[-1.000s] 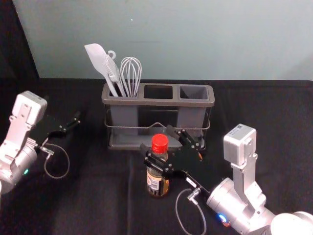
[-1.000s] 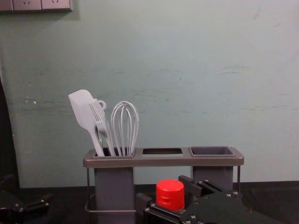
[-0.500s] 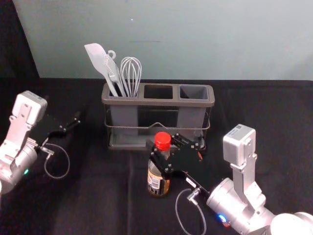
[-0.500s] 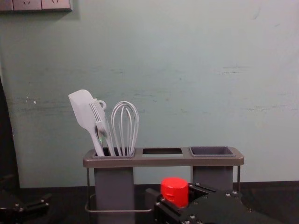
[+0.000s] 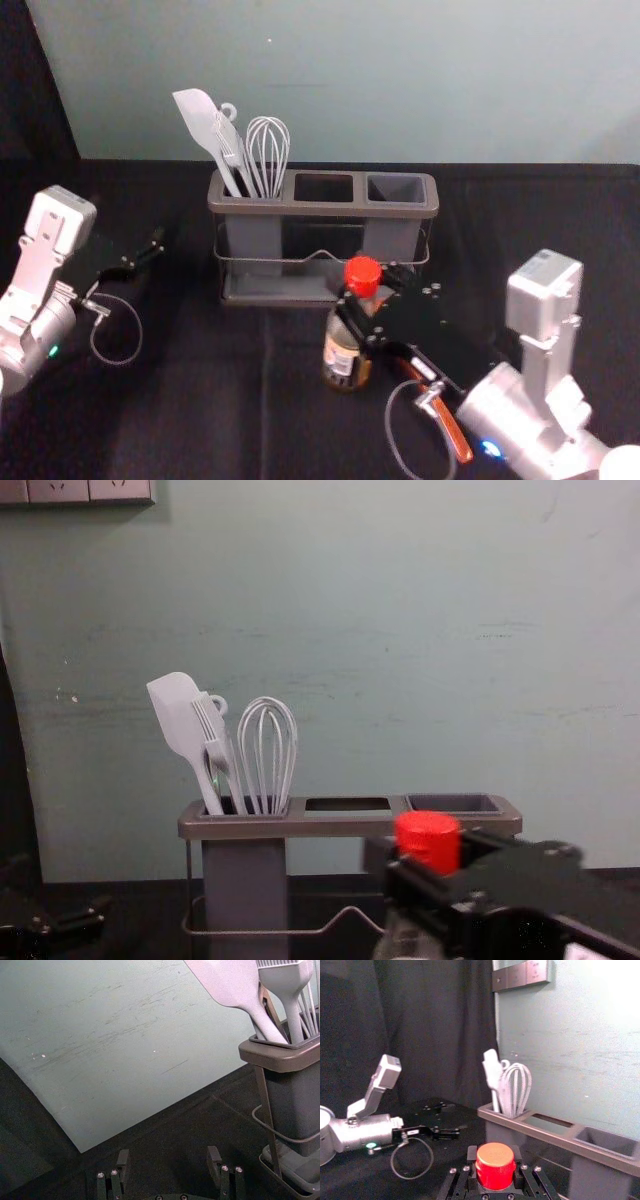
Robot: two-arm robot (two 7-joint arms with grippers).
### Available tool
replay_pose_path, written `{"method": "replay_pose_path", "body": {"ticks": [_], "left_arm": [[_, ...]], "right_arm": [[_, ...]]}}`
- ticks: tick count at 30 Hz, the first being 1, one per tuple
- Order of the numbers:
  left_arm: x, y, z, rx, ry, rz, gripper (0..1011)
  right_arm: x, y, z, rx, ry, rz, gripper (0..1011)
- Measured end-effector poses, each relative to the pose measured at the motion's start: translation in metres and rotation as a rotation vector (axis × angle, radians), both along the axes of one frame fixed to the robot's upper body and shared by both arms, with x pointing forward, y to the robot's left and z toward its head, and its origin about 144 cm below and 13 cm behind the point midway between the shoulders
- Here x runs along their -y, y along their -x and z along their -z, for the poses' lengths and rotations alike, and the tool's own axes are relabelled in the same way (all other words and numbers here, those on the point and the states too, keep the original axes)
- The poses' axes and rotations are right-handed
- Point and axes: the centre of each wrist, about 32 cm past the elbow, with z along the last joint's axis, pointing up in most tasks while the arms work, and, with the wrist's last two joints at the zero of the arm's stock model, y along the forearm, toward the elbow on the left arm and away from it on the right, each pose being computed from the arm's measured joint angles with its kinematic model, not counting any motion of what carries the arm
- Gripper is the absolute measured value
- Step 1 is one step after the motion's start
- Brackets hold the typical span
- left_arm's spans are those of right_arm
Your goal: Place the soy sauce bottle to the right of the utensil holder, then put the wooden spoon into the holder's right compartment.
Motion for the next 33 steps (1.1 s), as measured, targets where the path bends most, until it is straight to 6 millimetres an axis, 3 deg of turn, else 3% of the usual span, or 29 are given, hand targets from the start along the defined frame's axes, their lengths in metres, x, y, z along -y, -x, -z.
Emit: {"method": "replay_pose_path", "body": {"ticks": [9, 20, 33], "left_arm": [[0.000, 0.000, 0.000, 0.000, 0.000, 0.000, 1000], [0.000, 0.000, 0.000, 0.000, 0.000, 0.000, 1000], [0.000, 0.000, 0.000, 0.000, 0.000, 0.000, 1000]], "right_arm": [[0.035, 0.006, -0.002, 0.009, 0.007, 0.105, 382], [0.081, -0.002, 0.000, 0.011, 0.040, 0.249, 382], [0.095, -0.043, 0.002, 0.031, 0.031, 0.260, 382]]}}
